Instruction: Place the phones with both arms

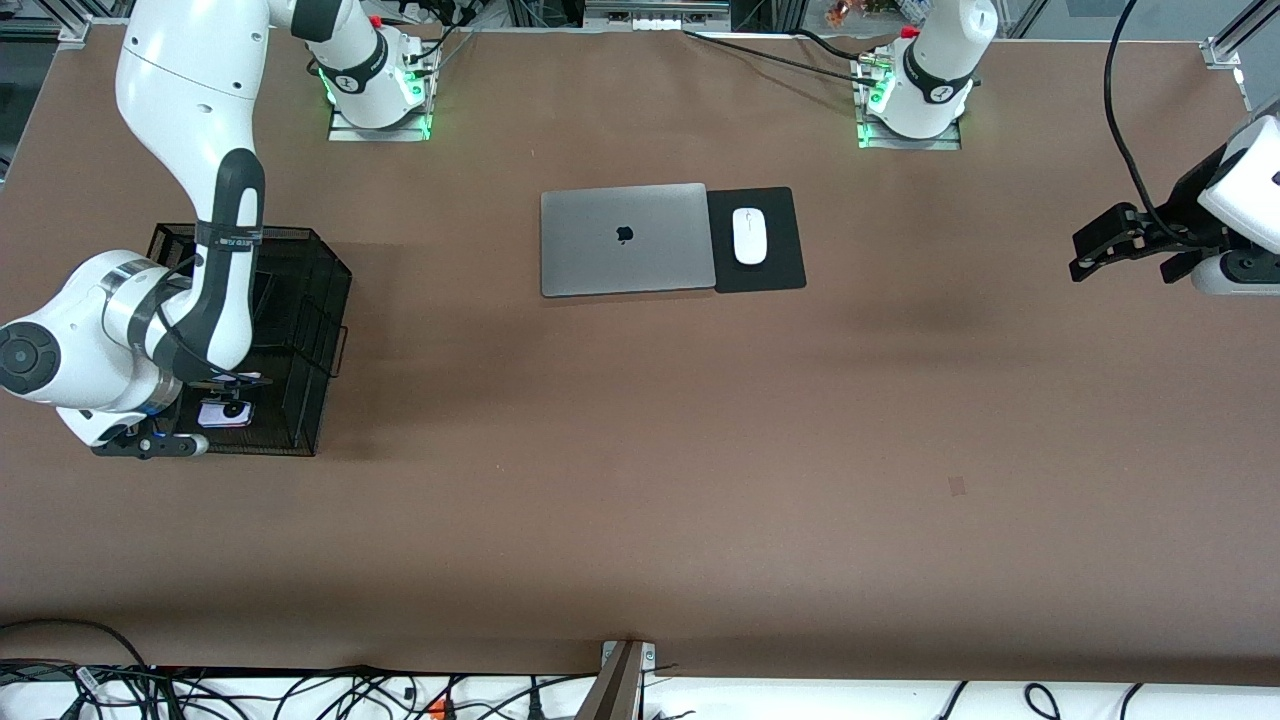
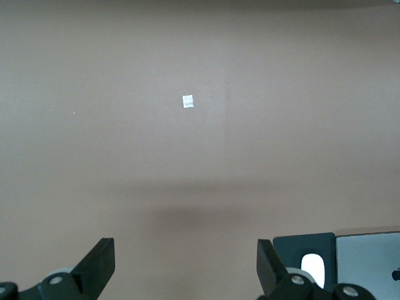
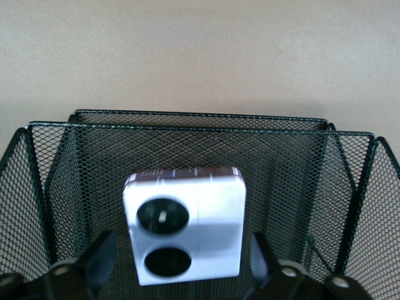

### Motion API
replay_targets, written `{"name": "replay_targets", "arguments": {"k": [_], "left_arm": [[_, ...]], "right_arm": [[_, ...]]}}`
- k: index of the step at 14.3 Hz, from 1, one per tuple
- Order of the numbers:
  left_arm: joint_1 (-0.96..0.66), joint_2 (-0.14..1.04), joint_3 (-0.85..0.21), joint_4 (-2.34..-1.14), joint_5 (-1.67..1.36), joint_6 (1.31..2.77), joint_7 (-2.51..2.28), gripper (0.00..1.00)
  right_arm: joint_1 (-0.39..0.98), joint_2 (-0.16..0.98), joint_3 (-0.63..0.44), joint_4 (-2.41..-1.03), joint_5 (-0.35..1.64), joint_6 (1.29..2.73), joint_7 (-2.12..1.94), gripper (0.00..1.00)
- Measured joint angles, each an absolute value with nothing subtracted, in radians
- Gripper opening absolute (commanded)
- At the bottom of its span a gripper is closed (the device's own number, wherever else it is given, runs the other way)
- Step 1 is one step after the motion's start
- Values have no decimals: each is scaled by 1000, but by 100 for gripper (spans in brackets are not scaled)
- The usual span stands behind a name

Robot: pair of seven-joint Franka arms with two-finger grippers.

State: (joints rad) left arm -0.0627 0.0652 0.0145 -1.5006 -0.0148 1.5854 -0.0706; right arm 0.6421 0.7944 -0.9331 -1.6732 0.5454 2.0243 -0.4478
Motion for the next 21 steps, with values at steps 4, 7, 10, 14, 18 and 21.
{"name": "replay_targets", "arguments": {"k": [4, 7, 10, 14, 18, 21], "left_arm": [[-61, 65, 15, -1501, -15, 1585, -71, 100], [-59, 65, 14, -1501, -15, 1585, -71, 100], [-55, 65, 15, -1501, -15, 1585, -71, 100], [-55, 65, 14, -1501, -15, 1585, -71, 100], [-55, 65, 14, -1501, -15, 1586, -71, 100], [-55, 65, 14, -1501, -15, 1608, -69, 100]], "right_arm": [[642, 793, -933, -1662, 546, 1996, -448, 100], [628, 792, -941, -1601, 546, 1880, -439, 98], [576, 788, -943, -1489, 553, 1712, -399, 98], [538, 782, -944, -1350, 566, 1497, -291, 98], [519, 771, -945, -1241, 573, 1327, -193, 98], [476, 763, -936, -1203, 616, 1264, -128, 98]]}}
